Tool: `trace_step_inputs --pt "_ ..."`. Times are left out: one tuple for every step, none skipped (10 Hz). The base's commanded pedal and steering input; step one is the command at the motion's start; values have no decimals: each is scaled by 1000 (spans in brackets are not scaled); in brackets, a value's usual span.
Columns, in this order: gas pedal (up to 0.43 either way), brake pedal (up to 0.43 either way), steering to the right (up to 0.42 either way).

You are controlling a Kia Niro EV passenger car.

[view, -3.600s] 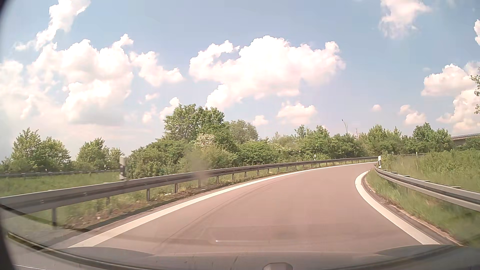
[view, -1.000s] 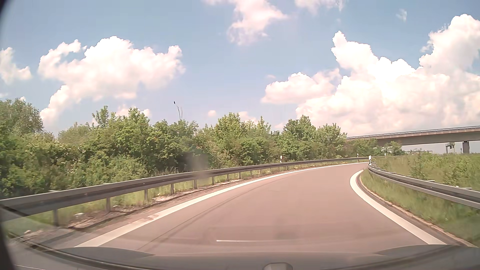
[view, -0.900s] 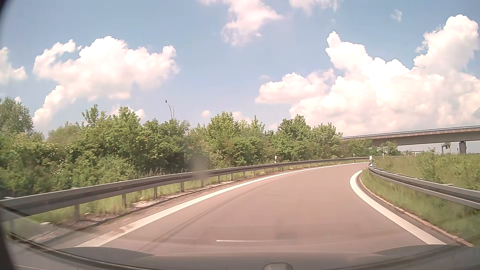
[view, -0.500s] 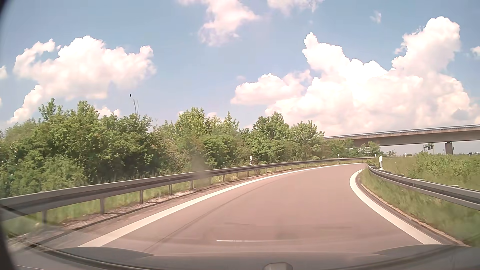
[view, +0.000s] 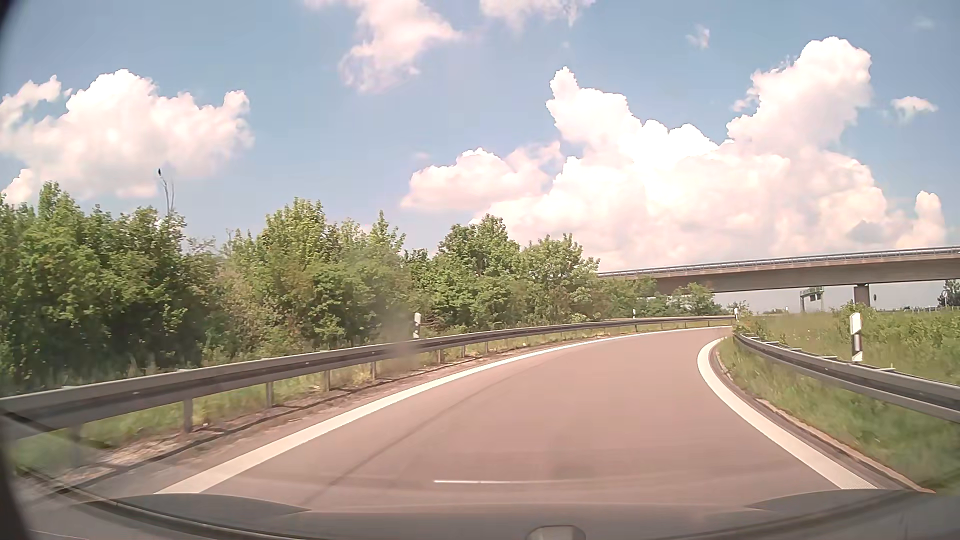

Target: Follow the waypoints while adhering to traffic rules and regulations

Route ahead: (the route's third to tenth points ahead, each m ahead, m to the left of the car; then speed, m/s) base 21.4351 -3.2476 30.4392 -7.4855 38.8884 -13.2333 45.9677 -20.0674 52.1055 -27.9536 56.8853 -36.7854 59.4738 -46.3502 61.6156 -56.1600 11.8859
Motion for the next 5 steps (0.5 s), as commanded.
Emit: trace_step_inputs --pt "87 0 80" --pt "87 0 80" --pt "87 0 79" --pt "87 0 78" --pt "87 0 78"
